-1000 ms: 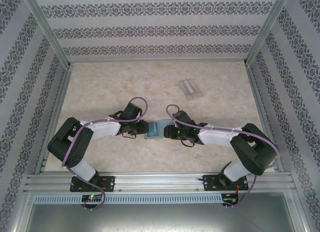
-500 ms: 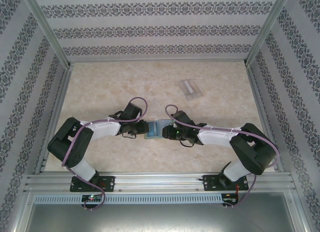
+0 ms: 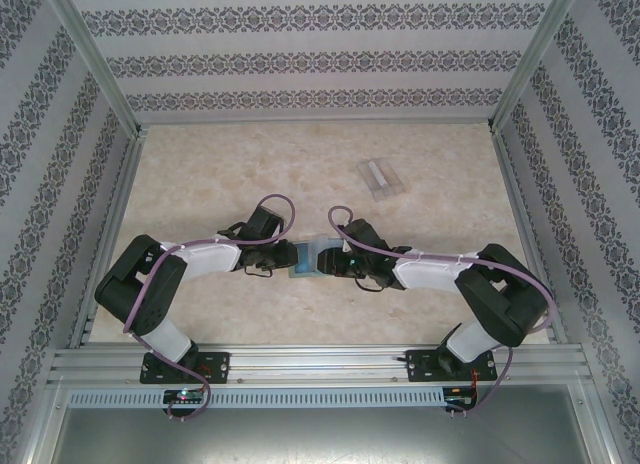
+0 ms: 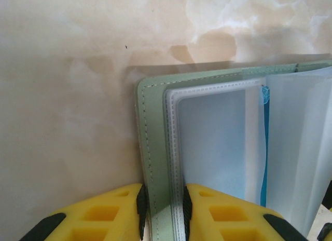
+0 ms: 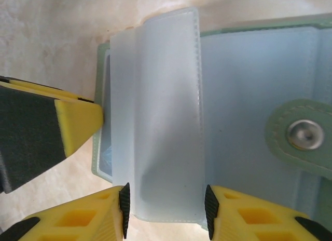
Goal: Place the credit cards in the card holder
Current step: Flip over the card slot in the card holder.
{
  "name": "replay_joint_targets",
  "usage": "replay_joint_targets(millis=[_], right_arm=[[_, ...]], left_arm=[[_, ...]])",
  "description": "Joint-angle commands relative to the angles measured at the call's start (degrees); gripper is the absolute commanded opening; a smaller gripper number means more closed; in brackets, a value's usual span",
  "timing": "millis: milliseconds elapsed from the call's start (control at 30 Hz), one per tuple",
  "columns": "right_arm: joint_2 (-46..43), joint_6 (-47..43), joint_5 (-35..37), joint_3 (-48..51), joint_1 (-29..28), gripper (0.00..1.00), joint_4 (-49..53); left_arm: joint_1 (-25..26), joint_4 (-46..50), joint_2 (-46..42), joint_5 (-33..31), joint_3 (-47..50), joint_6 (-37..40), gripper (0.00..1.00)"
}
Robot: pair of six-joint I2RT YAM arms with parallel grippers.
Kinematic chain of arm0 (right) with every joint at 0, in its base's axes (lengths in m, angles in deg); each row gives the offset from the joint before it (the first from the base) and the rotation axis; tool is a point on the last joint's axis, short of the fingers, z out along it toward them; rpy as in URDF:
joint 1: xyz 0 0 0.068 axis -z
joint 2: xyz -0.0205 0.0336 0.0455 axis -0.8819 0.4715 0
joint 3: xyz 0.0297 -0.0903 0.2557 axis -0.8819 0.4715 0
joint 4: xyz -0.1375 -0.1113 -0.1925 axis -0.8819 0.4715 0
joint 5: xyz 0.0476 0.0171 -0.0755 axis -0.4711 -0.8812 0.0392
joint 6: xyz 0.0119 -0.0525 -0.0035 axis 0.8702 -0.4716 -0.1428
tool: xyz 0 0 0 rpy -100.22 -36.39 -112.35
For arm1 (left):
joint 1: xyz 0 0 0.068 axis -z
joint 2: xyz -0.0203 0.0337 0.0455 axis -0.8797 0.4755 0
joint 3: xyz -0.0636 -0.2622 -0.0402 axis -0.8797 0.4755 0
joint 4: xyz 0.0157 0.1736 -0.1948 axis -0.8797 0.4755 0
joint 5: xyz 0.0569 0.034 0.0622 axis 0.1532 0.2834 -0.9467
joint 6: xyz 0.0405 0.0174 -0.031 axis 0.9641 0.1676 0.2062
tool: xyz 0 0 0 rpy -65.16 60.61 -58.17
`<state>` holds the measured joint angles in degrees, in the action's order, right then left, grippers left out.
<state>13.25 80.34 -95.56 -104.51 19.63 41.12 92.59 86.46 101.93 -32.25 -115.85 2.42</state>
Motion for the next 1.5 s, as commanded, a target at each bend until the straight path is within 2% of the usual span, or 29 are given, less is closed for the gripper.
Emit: replay_joint_targets(millis=[0,133,367,867,1100,1400,1467], right_arm=[[1.6,1.1,-3.3,0.0,0.1,0.47,-4.9],[2.4,1.8,-5.0,0.0,0.3,0.49,-7.5],[3.6,2.4,-11.3,0.5,1.0,0.5,-14.9],[6.0,1.8,-12.2,-1.1,1.3,0.49,-16.1],[5.6,1.7,-12.2,-0.9,2.5,0.5,-15.8],[10.8,3.4,-15.5,-4.0,2.0,0.5,-19.9],[13.2,3.8,-17.2,-5.6,1.8,0.5,-20.4]], left_arm=[[-0.7,-2.3,1.7,1.5,1.8,-0.9,0.28],[-2.3,-5.6,2.1,4.8,3.3,-2.8,0.28],[-3.3,-6.7,1.8,6.0,3.9,-3.5,0.28],[-6.1,-6.7,0.4,8.4,3.6,-3.9,0.28],[-6.2,-5.4,-0.1,7.0,3.2,-3.1,0.28],[-9.2,-3.8,-1.2,7.1,3.6,-2.4,0.29],[-10.8,-3.3,-2.3,7.1,4.1,-2.1,0.32]])
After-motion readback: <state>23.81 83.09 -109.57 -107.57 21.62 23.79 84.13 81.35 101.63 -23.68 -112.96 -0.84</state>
